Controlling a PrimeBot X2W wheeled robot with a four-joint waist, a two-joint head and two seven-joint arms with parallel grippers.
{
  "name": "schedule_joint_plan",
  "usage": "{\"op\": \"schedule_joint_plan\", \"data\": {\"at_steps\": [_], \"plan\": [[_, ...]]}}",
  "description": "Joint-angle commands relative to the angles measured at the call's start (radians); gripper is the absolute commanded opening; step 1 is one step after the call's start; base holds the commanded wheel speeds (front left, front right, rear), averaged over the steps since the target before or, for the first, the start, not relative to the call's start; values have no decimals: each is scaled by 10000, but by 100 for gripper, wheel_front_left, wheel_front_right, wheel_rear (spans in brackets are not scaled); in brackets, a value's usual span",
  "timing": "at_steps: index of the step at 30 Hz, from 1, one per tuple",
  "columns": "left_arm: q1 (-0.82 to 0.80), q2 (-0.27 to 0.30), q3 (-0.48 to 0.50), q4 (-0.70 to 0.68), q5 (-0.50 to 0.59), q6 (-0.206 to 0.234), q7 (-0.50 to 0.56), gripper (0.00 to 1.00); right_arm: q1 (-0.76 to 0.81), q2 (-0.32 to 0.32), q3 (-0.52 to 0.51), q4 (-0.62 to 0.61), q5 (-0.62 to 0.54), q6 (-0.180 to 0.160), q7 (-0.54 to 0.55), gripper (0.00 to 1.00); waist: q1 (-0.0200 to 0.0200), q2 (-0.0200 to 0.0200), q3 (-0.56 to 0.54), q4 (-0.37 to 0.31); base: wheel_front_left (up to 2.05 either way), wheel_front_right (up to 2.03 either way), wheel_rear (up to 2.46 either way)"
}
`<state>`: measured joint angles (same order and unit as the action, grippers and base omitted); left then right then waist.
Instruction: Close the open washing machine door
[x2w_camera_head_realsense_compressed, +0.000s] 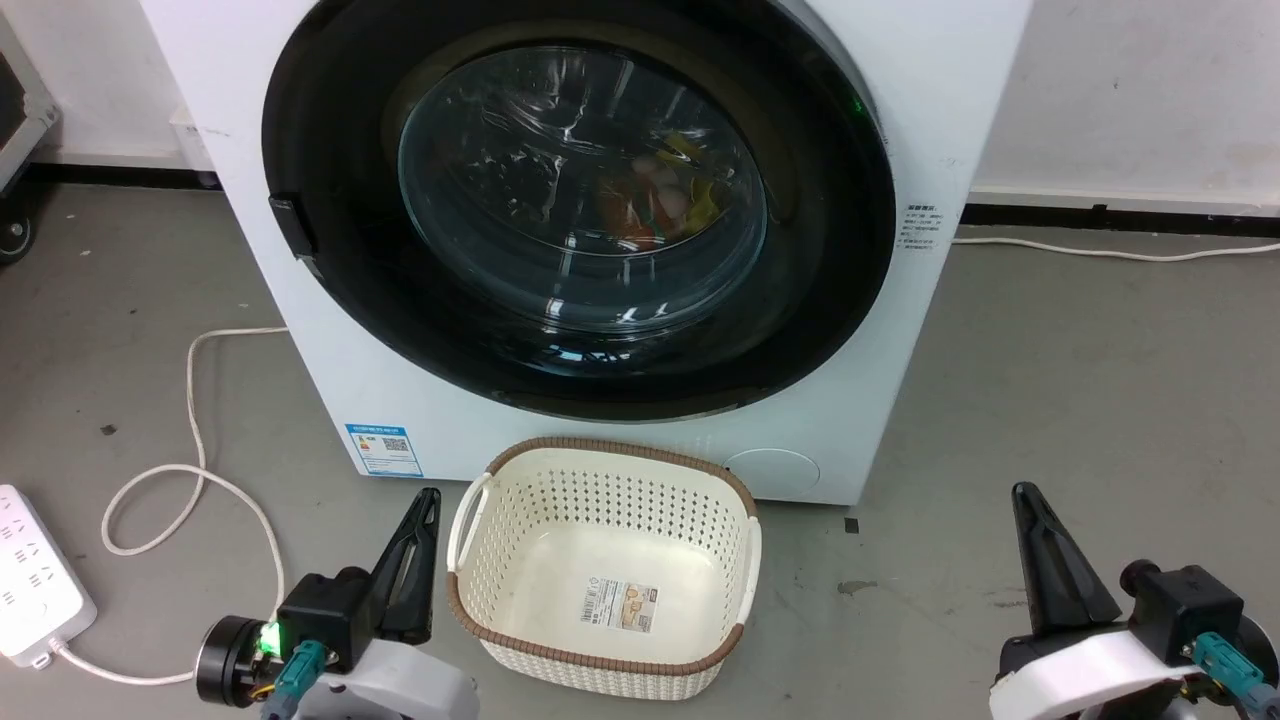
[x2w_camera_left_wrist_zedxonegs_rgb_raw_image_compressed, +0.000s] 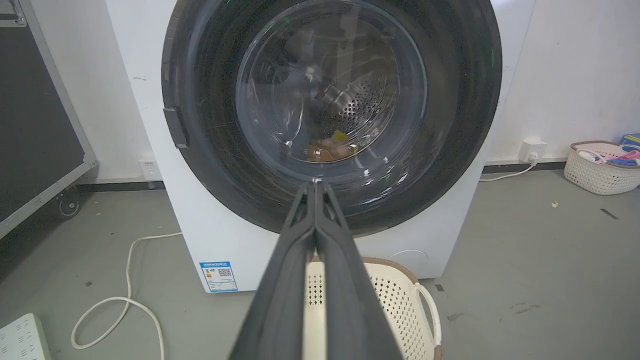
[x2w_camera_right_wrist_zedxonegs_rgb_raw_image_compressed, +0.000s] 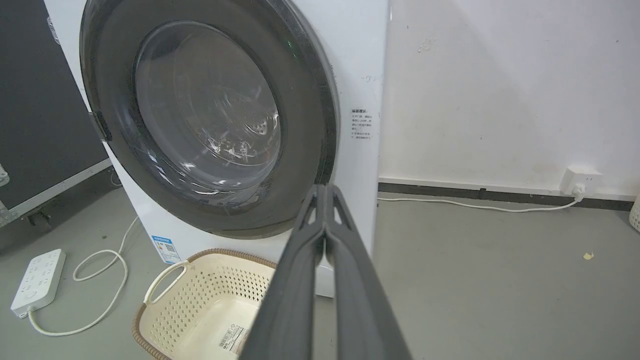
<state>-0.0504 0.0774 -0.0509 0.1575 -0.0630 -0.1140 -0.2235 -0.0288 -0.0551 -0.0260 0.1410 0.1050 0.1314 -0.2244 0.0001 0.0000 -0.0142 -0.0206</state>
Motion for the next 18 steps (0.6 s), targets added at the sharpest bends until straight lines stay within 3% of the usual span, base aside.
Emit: {"op": "schedule_joint_plan", "data": {"at_steps": [1, 18], "plan": [[75, -27, 30, -81, 79, 68, 57, 0, 43, 7, 19, -105, -65, -1, 65, 0, 0, 0, 2, 4, 0, 0, 0], [143, -66, 107, -320, 167, 240, 405, 0, 82, 14, 58, -314, -222, -2, 413, 0, 0, 0, 25, 36, 0, 0, 0]]}}
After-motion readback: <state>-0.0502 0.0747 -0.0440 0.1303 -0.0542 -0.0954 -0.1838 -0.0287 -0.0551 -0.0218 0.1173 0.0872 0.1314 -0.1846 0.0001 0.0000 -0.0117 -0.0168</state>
